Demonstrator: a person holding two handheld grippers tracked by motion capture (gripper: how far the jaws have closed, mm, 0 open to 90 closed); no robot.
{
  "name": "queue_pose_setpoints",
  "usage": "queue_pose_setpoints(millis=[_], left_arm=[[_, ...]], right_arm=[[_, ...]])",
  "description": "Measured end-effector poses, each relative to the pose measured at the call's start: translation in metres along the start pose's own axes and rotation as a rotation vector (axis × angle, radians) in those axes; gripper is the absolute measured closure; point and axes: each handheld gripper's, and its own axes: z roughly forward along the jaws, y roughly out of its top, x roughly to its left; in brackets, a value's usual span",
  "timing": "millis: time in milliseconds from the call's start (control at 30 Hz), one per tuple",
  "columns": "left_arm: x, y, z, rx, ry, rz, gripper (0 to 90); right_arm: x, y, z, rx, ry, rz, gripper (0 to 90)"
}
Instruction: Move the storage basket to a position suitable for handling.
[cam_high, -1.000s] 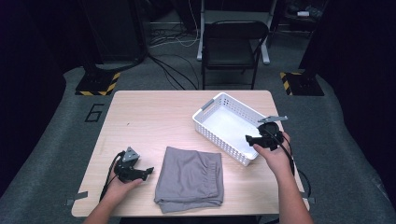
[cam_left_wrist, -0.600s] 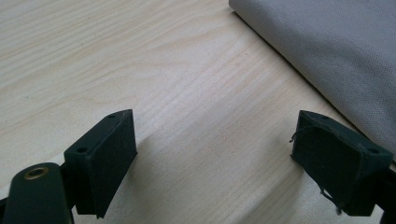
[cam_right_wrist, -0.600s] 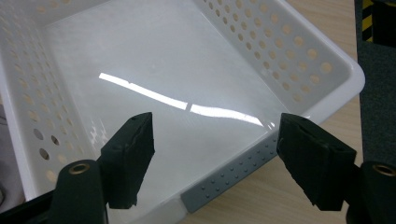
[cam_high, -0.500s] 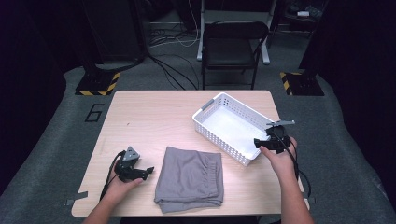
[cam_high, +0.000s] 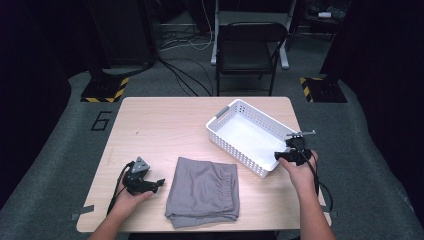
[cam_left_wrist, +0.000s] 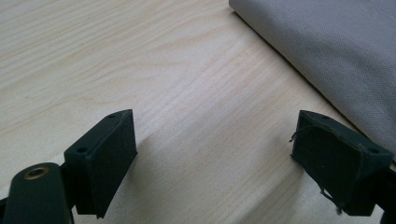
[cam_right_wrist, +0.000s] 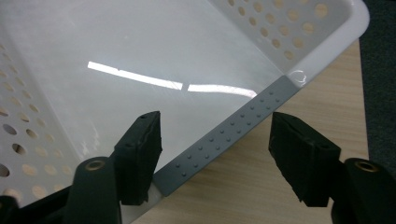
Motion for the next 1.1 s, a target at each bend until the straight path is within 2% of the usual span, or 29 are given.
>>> queue_pose_setpoints(millis=[167,400,667,1100], left_arm=[[0.000,0.000,0.000,-0.003,-0.001,0.001,13.1],[-0.001,0.000,0.000,0.000,-0.003,0.002,13.1],[-0.001,0.000,0.000,-0.001,-0.002,0.004,13.1],[-0.001,-0.001,-0.001,0.000,-0.007,0.001,13.1]], right_arm=[[0.002,0.002,0.002,0.004,-0.009,0.016,37.0],[0.005,0.008,0.007,0.003,-0.021,-0.010,38.7],[0.007,0.017,0.012,0.000,-0.029,-0.034,44.8],[0.006,0.044,0.030,0.020,0.001,-0.058,56.8]])
